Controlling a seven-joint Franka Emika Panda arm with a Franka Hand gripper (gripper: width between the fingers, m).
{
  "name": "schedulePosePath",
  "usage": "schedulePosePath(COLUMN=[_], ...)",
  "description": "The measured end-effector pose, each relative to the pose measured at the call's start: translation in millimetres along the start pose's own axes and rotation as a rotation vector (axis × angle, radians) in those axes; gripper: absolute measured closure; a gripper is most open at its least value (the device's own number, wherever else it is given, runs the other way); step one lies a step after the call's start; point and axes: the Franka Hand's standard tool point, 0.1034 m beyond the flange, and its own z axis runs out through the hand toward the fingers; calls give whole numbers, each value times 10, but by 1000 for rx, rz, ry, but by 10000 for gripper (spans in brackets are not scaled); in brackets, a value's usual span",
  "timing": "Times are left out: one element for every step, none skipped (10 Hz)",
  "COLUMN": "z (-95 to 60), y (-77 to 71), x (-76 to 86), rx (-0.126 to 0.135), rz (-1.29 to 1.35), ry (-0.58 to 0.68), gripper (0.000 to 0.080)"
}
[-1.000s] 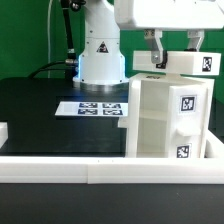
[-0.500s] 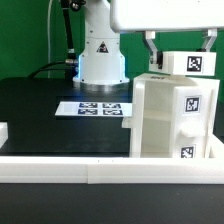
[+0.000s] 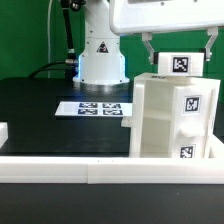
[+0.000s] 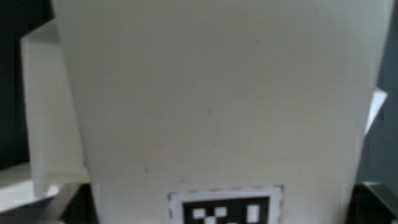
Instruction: Assemble cabinet
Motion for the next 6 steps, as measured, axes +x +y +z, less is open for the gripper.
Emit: schedulePosePath(z=[4, 7, 3, 6, 13, 21], y=[3, 6, -9, -13, -9, -2], x=[0, 4, 10, 16, 23, 36], rx=[15, 35, 45, 50, 62, 71], rz=[114, 274, 425, 490, 610, 694], ry=[22, 37, 45, 48, 46, 48], gripper=[239, 239, 239, 239, 239, 239])
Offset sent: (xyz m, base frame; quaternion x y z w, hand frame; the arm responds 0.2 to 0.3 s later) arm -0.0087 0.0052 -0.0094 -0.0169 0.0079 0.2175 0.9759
